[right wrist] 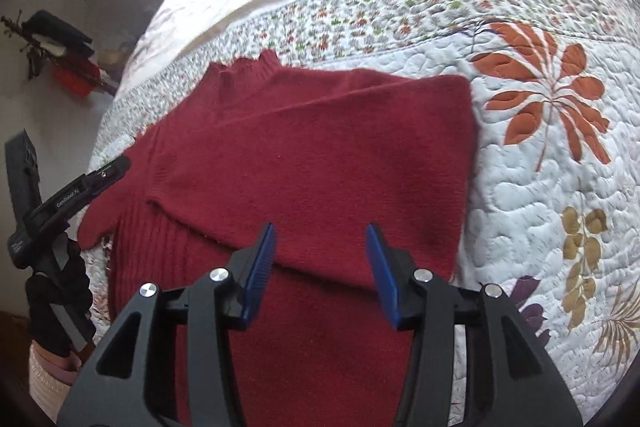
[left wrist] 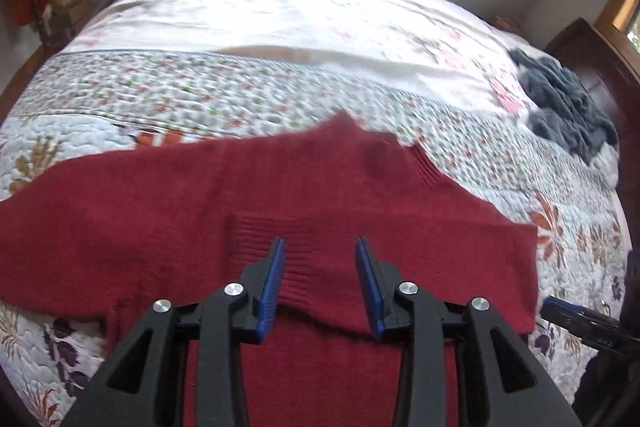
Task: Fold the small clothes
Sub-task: 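Move the left tool to the other sleeve cuff and grasp it, then fold the gripped sleeve across the sweater body with the left tool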
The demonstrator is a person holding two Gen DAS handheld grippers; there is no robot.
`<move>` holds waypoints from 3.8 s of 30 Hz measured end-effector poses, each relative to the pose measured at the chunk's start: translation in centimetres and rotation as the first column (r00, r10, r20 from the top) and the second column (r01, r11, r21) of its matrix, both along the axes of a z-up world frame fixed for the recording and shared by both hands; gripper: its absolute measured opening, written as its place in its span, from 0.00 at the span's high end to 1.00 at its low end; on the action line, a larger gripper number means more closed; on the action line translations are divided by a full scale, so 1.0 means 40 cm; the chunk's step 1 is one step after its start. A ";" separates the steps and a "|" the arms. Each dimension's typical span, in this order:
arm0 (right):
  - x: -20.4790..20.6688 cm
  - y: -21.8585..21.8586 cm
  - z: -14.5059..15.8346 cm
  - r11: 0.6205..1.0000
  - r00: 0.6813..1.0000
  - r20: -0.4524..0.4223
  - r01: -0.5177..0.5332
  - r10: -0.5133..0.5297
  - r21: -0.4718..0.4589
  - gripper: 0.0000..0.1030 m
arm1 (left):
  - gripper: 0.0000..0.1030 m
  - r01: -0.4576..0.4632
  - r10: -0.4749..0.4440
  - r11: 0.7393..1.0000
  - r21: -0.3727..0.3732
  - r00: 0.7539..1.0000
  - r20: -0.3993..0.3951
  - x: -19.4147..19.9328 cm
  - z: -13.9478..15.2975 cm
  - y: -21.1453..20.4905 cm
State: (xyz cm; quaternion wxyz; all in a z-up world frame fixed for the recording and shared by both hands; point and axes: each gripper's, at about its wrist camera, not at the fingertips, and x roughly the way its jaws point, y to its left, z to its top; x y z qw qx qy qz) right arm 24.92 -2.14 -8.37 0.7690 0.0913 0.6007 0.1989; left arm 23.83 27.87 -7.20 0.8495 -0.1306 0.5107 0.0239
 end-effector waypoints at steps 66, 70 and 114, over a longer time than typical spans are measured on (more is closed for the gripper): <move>-0.162 0.269 -0.142 0.978 0.979 -0.096 -0.189 0.180 -0.091 0.35 | 0.64 -0.728 0.799 0.549 -0.410 0.602 0.001 -0.576 -0.160 1.103; -0.161 0.276 -0.146 0.977 0.979 -0.096 -0.189 0.180 -0.096 0.33 | 0.85 -0.736 0.795 0.570 -0.366 0.607 0.017 -0.573 -0.151 1.107; -0.231 0.059 -0.067 0.995 0.995 -0.068 -0.074 0.078 0.063 0.36 | 0.92 -0.098 0.193 0.936 -0.338 0.946 0.261 -0.117 0.064 0.205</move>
